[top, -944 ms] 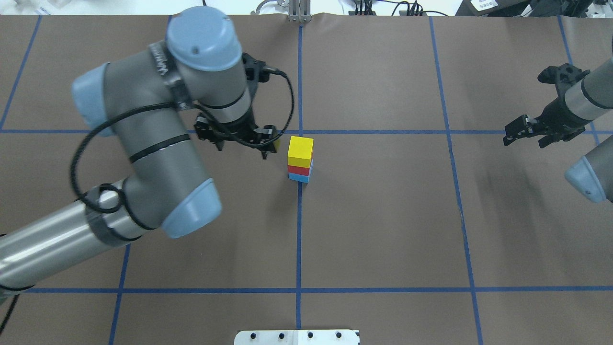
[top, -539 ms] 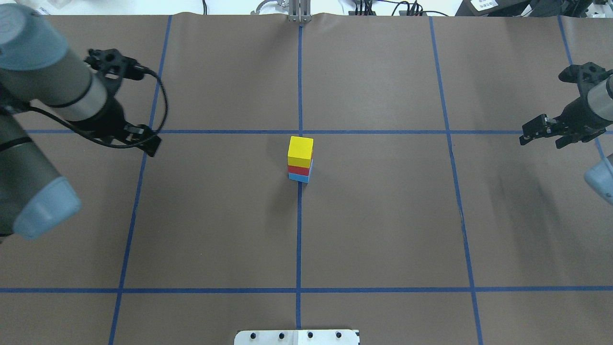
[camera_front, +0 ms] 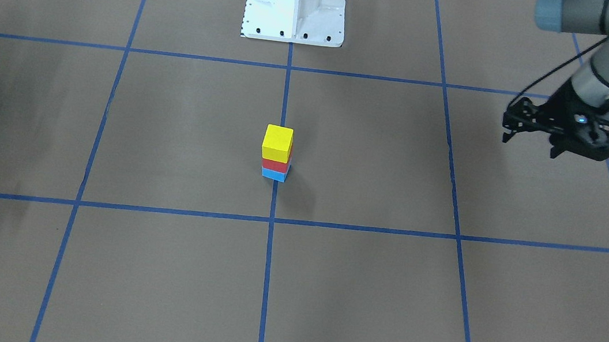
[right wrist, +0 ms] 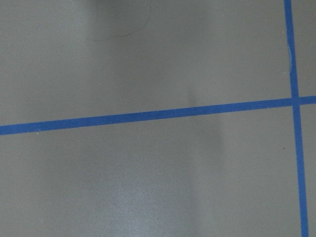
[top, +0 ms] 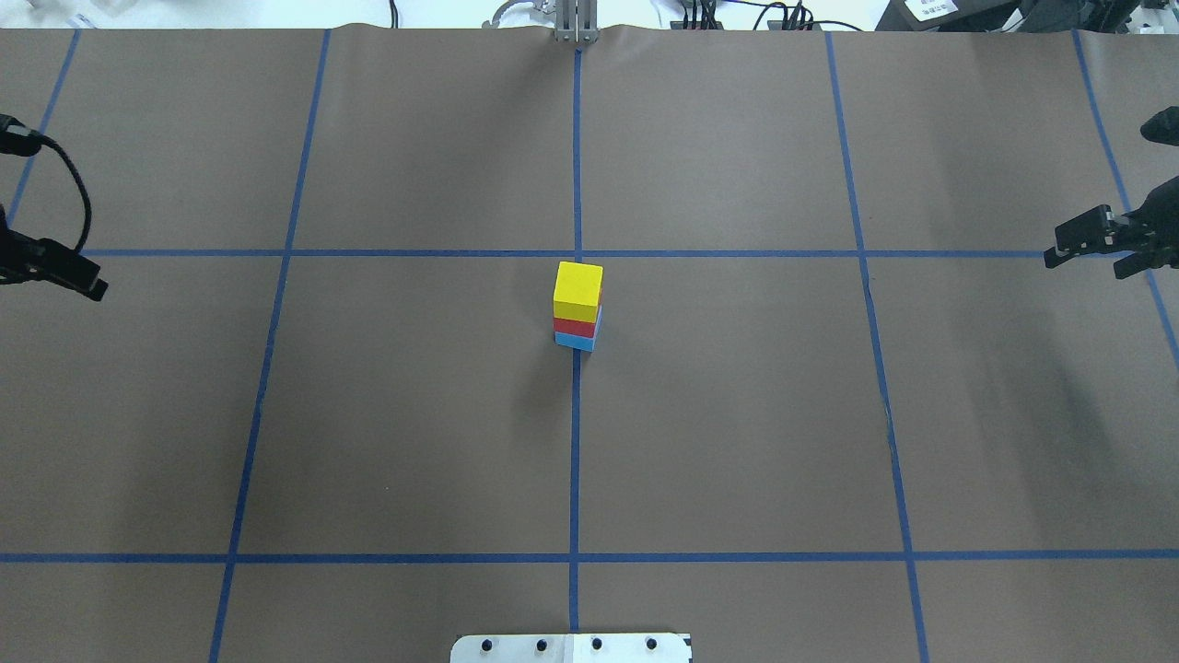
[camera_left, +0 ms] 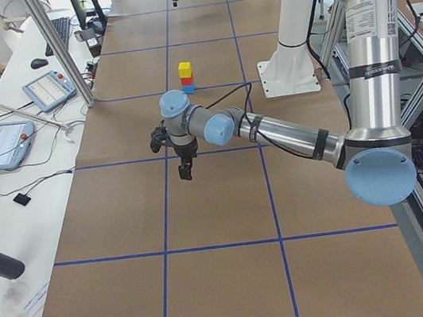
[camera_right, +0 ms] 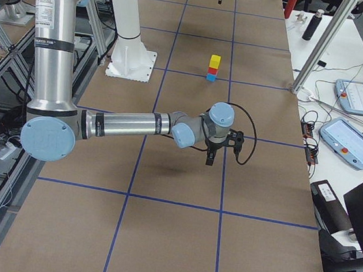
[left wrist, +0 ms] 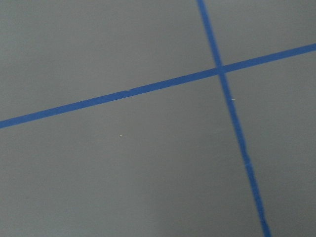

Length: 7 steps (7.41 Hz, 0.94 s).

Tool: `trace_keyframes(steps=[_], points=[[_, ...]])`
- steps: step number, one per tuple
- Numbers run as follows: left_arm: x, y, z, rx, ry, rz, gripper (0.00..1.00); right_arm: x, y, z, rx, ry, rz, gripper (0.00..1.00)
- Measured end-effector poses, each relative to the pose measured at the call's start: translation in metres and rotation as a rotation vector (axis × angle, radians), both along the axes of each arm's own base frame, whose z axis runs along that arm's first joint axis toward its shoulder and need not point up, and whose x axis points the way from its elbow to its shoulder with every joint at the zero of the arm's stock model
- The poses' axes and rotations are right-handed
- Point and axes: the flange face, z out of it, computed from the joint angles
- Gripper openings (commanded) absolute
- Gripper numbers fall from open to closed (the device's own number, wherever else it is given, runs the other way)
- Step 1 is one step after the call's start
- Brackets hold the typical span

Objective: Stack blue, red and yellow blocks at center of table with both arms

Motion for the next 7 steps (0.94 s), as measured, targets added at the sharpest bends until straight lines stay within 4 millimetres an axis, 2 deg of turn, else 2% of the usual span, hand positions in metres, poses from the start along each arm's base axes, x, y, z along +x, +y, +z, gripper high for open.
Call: trace_keyframes(steps=[2, 3, 4, 5, 7], points=[[-0.054, -0.004, 0.054, -0.045, 0.003, -0.024, 0.99, 0.031, 0.009, 0.022, 0.044, 0.016, -0.02, 1.0], [-0.081, -0.007, 0.075, -0.082, 0.059, -0.042, 0.99, 0.039, 0.012, 0.03, 0.056, 0.024, -0.031, 1.0], [-0.102, -0.01, 0.088, -0.082, 0.099, -0.046, 0.99, 0.046, 0.013, 0.032, 0.062, 0.025, -0.026, 1.0], [-0.116, -0.013, 0.093, -0.067, 0.102, -0.05, 1.0, 0.054, 0.01, 0.029, 0.06, 0.026, -0.014, 1.0], [-0.131, -0.011, 0.1, -0.068, 0.078, -0.067, 1.0, 0.056, 0.006, 0.028, 0.045, 0.048, -0.021, 1.0]])
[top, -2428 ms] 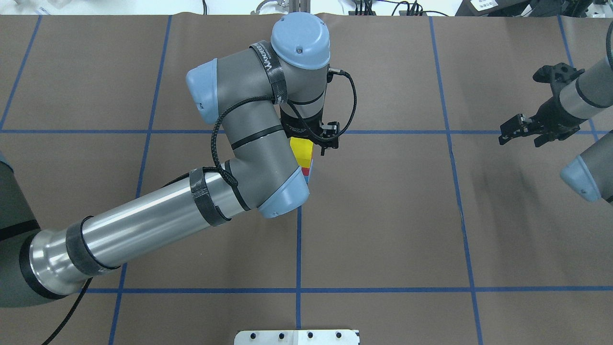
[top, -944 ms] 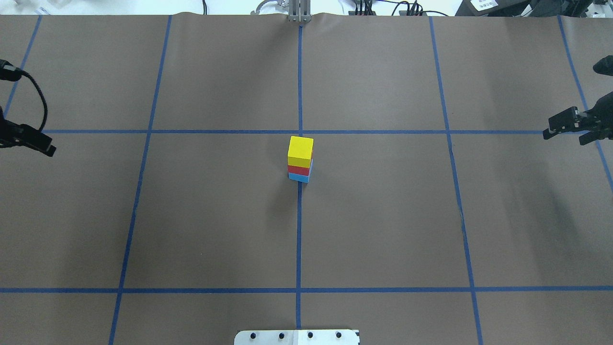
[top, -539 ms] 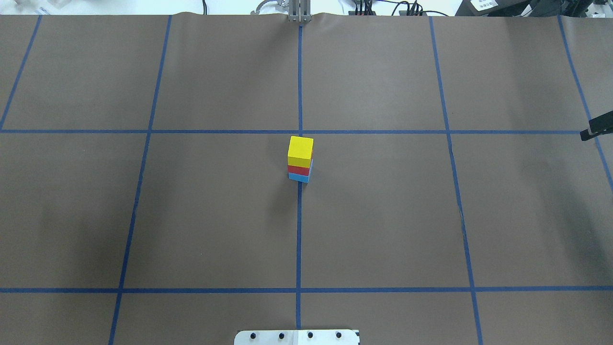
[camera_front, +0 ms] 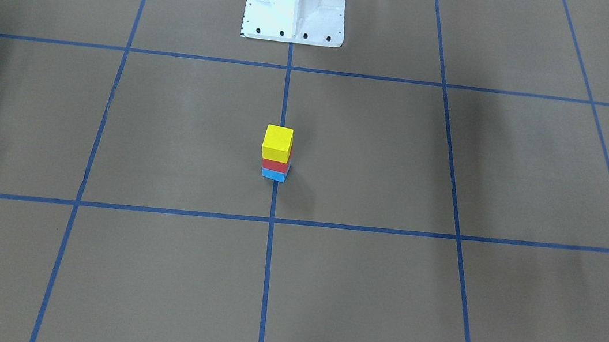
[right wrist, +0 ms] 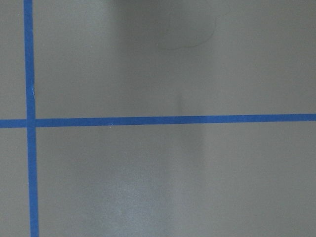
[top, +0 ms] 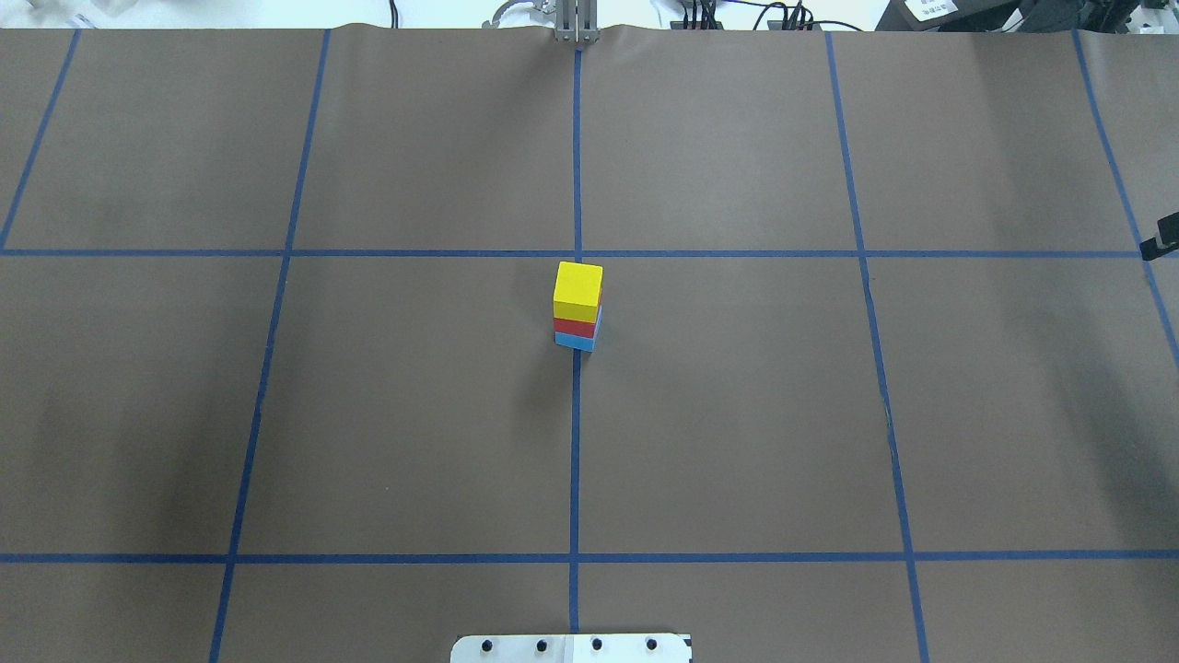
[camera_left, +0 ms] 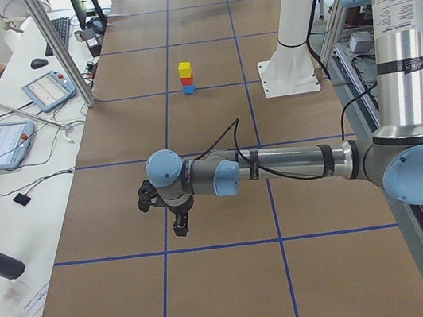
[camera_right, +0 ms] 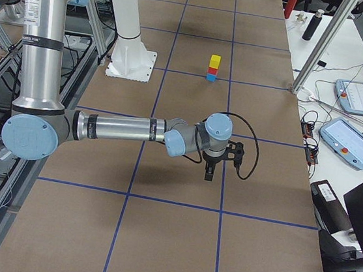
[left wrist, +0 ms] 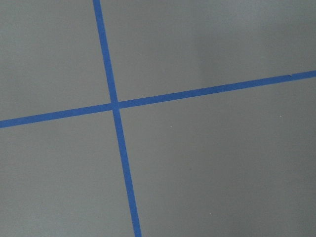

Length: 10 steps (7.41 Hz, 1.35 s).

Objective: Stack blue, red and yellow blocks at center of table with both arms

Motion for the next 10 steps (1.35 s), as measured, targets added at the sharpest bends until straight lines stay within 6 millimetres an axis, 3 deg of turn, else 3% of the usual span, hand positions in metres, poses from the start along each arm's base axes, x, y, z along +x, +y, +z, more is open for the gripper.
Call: trace_keyframes(steps=[3, 5, 8, 10], points=[[-0.015, 0.042, 0.011, -0.024, -0.017, -0.021, 1.0, 0.01, -0.001, -0.006, 0.082, 0.019, -0.048, 1.0], [-0.019, 0.062, 0.017, -0.039, -0.045, -0.029, 1.0, 0.019, 0.018, 0.011, 0.057, 0.026, -0.056, 1.0], [-0.018, 0.066, 0.018, -0.039, -0.052, -0.028, 1.0, 0.031, 0.036, 0.02, 0.054, 0.089, -0.037, 1.0], [-0.017, 0.058, 0.014, -0.036, -0.046, -0.036, 1.0, 0.033, 0.04, 0.026, 0.04, 0.104, -0.034, 1.0]])
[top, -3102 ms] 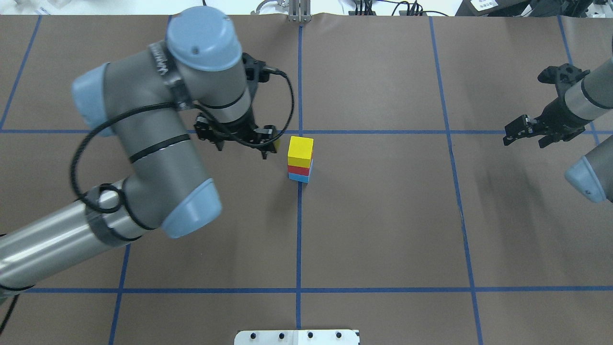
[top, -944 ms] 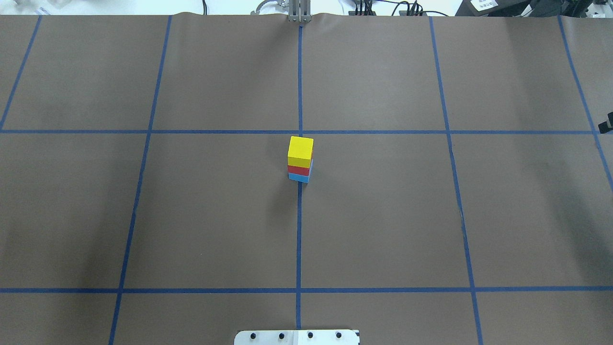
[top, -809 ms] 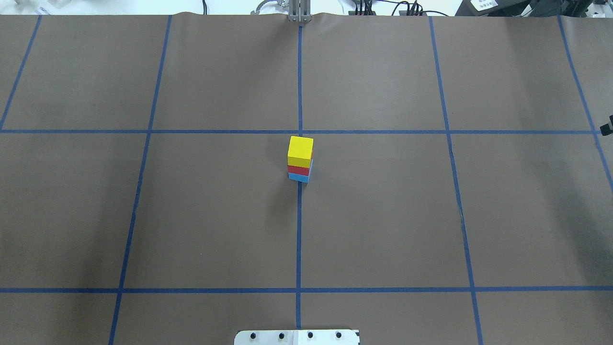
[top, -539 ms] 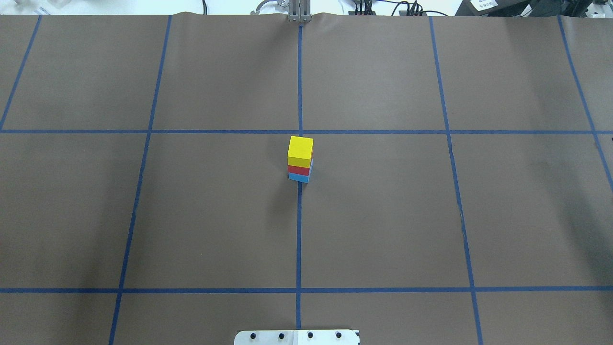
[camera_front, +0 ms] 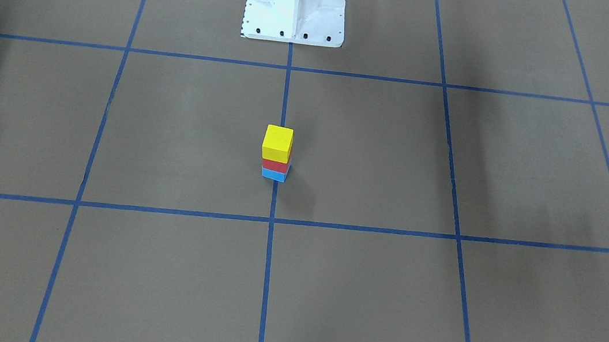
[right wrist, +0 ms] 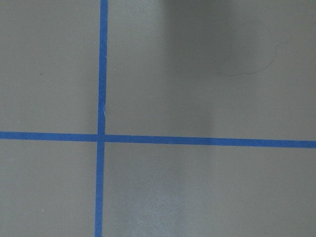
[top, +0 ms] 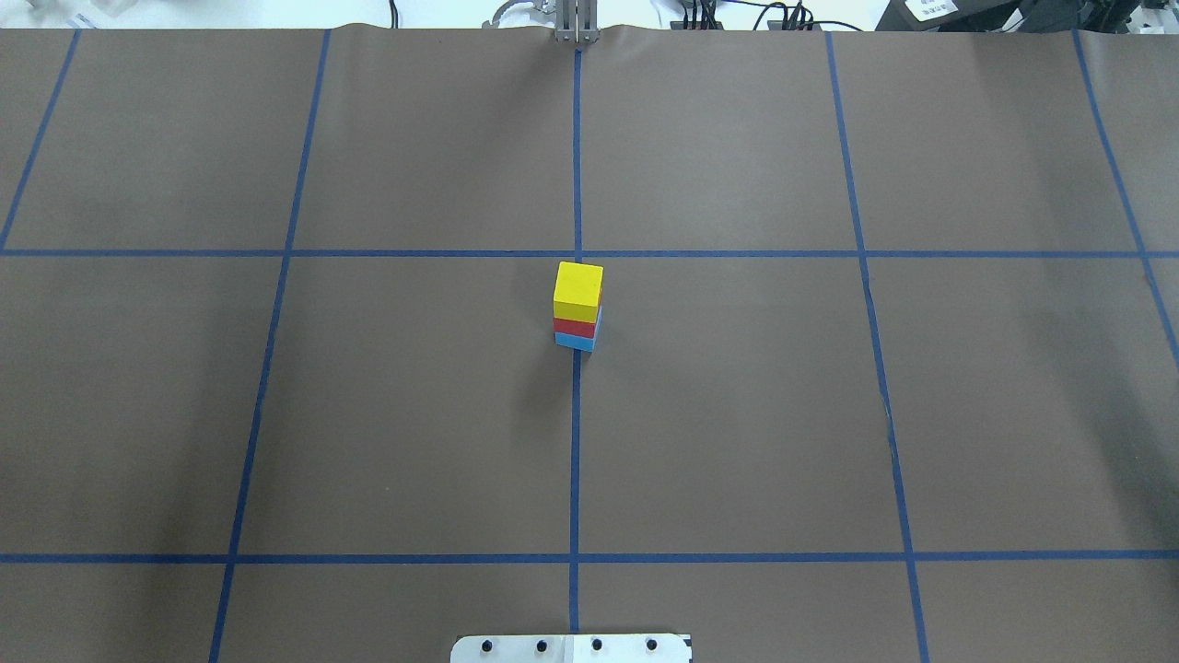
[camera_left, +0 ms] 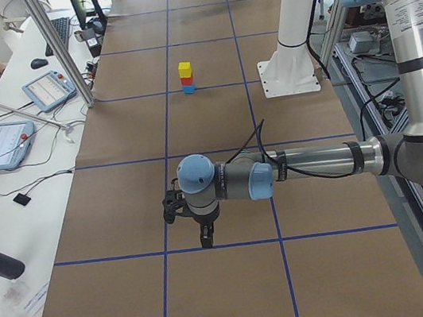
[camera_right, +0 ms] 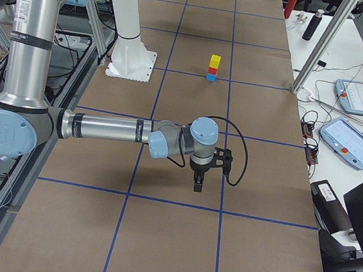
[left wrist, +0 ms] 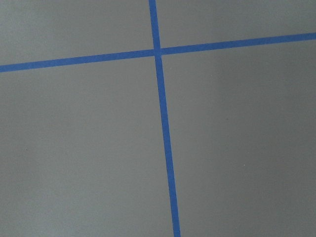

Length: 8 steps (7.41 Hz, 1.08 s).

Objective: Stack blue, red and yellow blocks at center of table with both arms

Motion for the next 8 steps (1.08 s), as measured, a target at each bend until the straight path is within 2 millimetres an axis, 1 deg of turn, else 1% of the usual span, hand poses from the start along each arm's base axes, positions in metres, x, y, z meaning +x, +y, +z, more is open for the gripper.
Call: trace_keyframes(steps=[2, 5, 6, 8], points=[[0.0, -0.009, -0.002, -0.013, -0.003, -0.017, 1.0, 0.002, 0.0, 0.004, -0.022, 0.009, -0.026, 1.0], [0.0, -0.033, 0.007, -0.033, -0.017, -0.024, 1.0, 0.028, -0.011, 0.002, -0.046, 0.025, -0.124, 1.0], [0.0, -0.038, 0.005, -0.032, -0.019, -0.025, 1.0, 0.031, -0.013, 0.002, -0.058, 0.028, -0.127, 1.0], [-0.002, -0.044, -0.001, -0.046, -0.031, -0.026, 1.0, 0.031, -0.022, -0.002, -0.097, 0.029, -0.079, 1.0]])
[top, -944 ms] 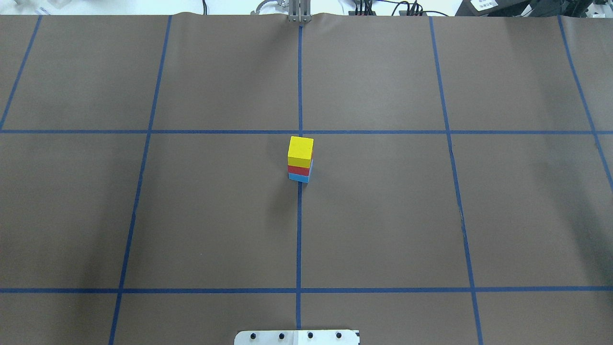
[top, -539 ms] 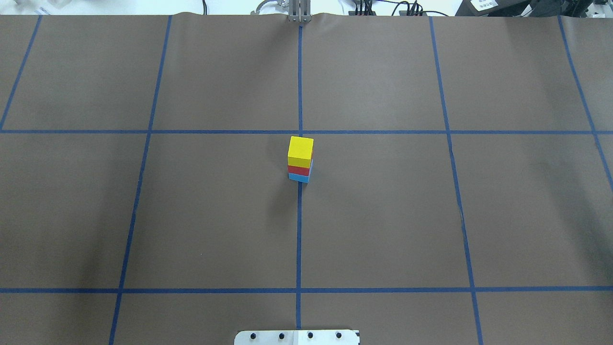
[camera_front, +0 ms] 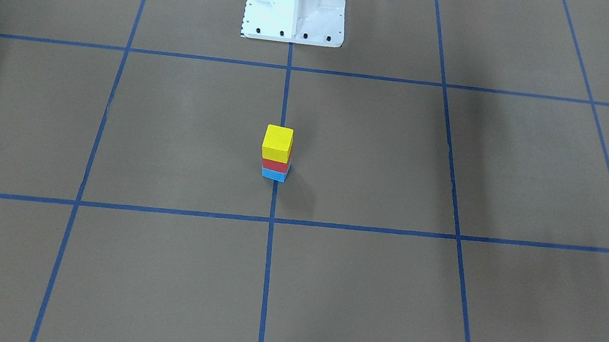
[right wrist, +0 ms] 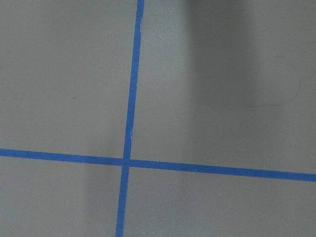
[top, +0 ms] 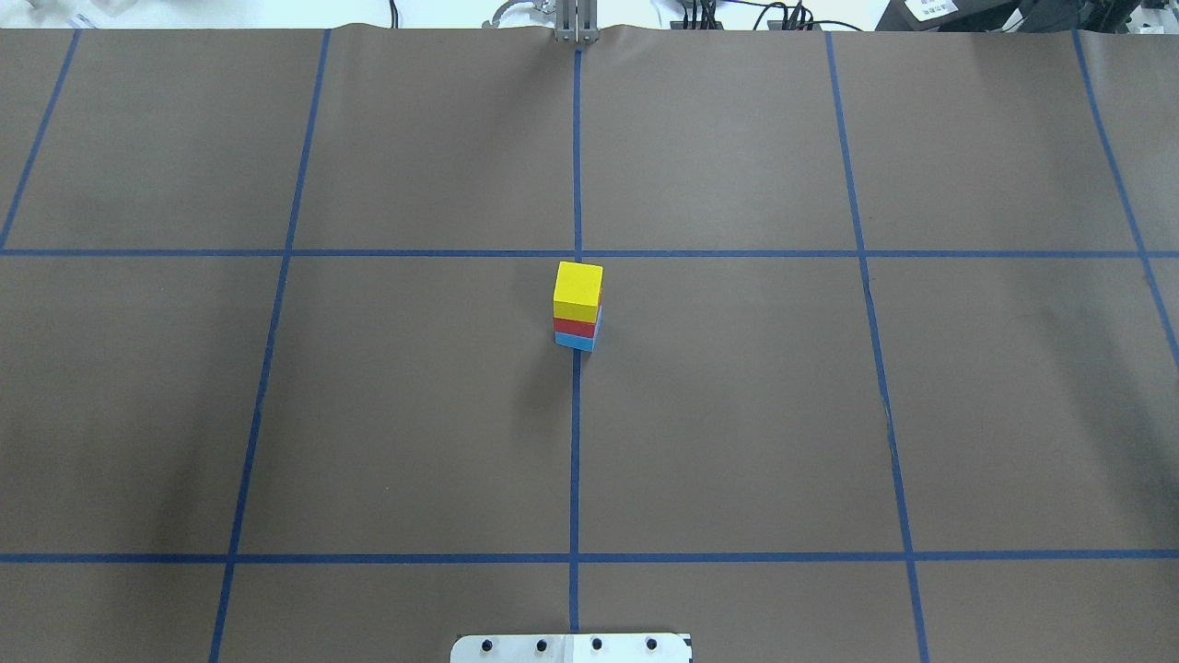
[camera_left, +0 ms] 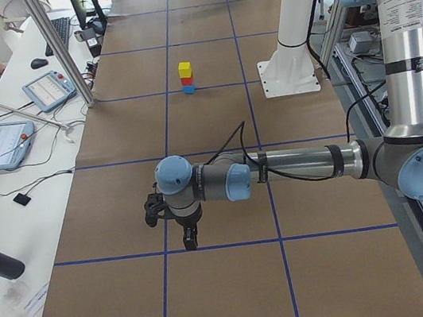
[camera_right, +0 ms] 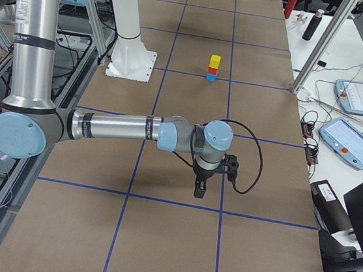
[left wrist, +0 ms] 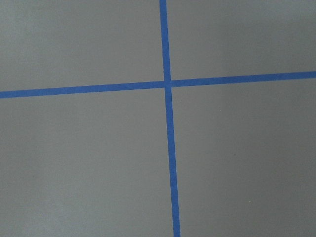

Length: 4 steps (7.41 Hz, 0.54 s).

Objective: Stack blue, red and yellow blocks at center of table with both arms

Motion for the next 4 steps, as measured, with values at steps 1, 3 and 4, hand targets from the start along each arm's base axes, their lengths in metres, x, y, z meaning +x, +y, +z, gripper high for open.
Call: trace_keyframes(steps=[1, 3, 4], points=[[-0.0027, -0.0027, -0.0026, 0.0, -0.017, -0.003, 1.0, -0.0015, -0.0029, -0.0027, -0.019, 0.001, 0.026, 1.0], [-0.0089, -0.0022, -0.0026, -0.009, -0.032, -0.015, 1.0, -0.003, -0.0041, -0.0039, -0.031, -0.001, 0.04, 1.0], [-0.0101, -0.0019, -0.0035, -0.01, -0.032, -0.018, 1.0, -0.0032, -0.0041, -0.0038, -0.031, -0.001, 0.039, 1.0]])
